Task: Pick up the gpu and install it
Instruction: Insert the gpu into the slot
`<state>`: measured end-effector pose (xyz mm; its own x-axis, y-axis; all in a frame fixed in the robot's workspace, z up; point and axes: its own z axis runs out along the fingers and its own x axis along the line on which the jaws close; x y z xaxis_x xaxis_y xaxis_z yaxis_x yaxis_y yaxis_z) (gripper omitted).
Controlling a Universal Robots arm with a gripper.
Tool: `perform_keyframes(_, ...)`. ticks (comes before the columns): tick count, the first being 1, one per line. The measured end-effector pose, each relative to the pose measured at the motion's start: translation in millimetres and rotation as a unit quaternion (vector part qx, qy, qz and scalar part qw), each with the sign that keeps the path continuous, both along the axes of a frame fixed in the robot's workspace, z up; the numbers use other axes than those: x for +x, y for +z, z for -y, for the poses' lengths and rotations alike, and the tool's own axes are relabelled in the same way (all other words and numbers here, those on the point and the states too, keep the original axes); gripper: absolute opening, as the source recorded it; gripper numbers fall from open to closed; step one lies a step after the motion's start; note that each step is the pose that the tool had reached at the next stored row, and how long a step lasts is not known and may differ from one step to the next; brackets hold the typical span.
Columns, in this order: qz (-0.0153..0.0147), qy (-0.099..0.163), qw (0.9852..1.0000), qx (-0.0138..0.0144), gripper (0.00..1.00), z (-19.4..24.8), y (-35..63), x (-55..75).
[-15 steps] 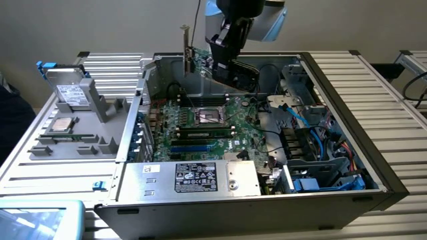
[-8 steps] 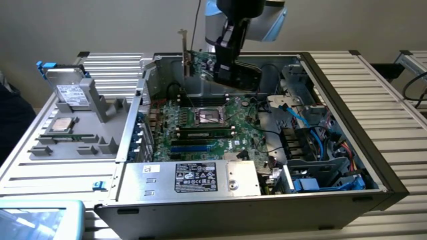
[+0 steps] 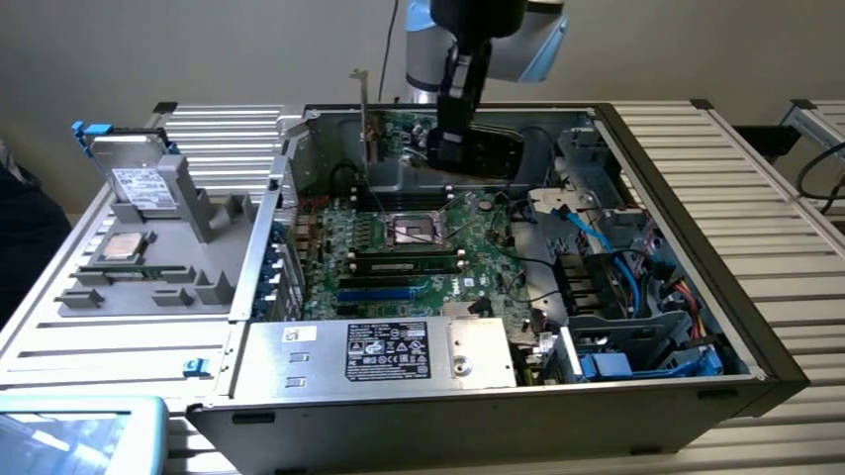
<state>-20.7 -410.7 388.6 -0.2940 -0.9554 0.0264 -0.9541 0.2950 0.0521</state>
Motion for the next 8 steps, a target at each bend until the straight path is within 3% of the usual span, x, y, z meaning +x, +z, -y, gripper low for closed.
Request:
perform_keyframes(4, 0.0031, 0.036, 0.9993, -0.001, 0.28, 0.0, -1.7, 0.0)
perform_keyframes(8, 0.005, 0.072, 0.9974, -0.0018, 0.28, 0.0, -3.3, 0.0)
